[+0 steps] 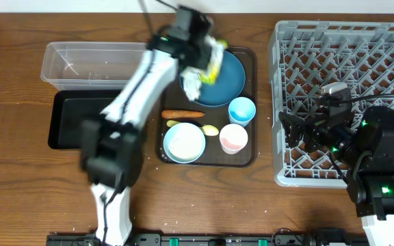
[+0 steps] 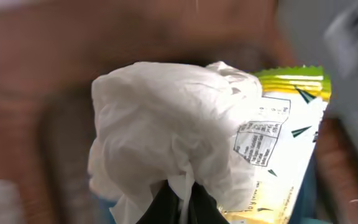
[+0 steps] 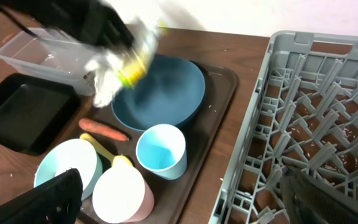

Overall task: Sort waste into correct bins and load items into the dishwasher rack
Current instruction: 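Carry the waste with the left gripper and drop it into the clear bin, then grasp the remaining crumpled paper in the blue bowl with the left gripper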

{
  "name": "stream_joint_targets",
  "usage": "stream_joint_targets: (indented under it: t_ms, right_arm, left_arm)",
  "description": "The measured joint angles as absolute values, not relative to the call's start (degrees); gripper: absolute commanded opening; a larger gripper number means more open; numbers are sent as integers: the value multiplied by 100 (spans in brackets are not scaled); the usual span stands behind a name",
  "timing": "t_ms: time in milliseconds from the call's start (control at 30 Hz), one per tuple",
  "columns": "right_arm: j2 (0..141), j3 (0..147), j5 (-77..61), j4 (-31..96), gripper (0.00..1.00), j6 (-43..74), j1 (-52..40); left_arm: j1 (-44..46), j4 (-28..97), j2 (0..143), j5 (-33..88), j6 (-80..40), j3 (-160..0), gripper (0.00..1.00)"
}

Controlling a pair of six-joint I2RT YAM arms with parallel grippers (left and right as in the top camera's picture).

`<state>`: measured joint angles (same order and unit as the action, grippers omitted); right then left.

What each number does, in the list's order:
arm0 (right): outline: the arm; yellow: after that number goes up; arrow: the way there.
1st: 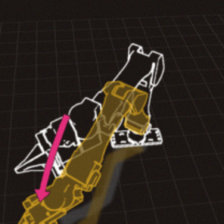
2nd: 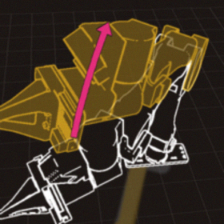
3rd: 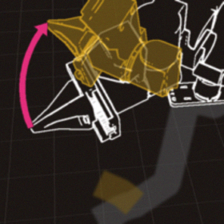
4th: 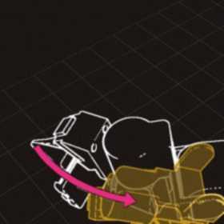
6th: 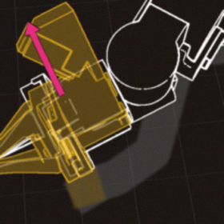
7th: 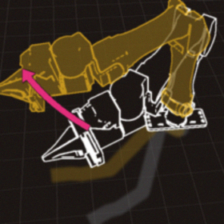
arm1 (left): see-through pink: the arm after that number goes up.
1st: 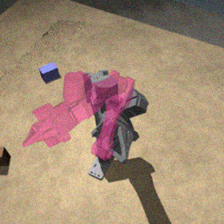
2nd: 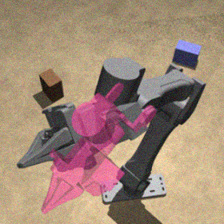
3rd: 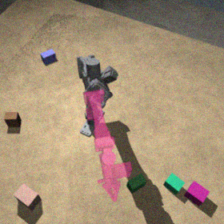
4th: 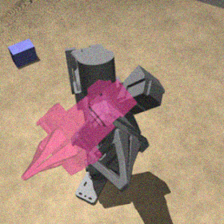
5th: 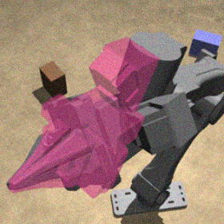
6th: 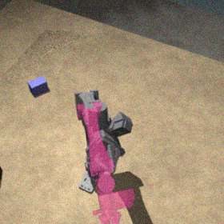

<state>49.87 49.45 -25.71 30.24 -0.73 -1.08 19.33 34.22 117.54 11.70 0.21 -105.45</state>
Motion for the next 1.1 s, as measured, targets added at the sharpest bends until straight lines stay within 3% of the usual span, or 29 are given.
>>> stream_joint_targets:
  t_ms: [267,500,833,867,933,967,1033,1100]
  right_arm:
    - [4987,4945,-2569,3022,99,-73,-108]
    - [4987,4945,-2569,3020,99,-75,-108]
    - [4987,4945,-2567,3074,99,-75,-108]
    - [4987,4945,-2567,3074,99,-73,-108]
    - [4987,4945,-2567,3079,99,-73,-108]
    - [4987,4945,-2569,3079,99,-75,-108]
    - [4987,4945,-2569,3079,99,-75,-108]
    - [4987,4945,-2569,3081,99,-73,-108]
  left_arm:
    - [974,3922,10665,143,-478,-10663,6]
    - [115,4010,11238,-220,-1090,-10619,6]
    - [-259,4180,12055,-670,-2733,-10567,7]
    - [-298,4215,12108,-690,-2862,-10551,11]
    - [-362,4259,12178,-731,-3020,-10532,47]
    - [-379,4265,12189,-746,-3105,-10530,57]
    - [-397,4265,12191,-773,-3190,-10527,73]
    - [-397,4263,12186,-768,-3262,-10530,80]
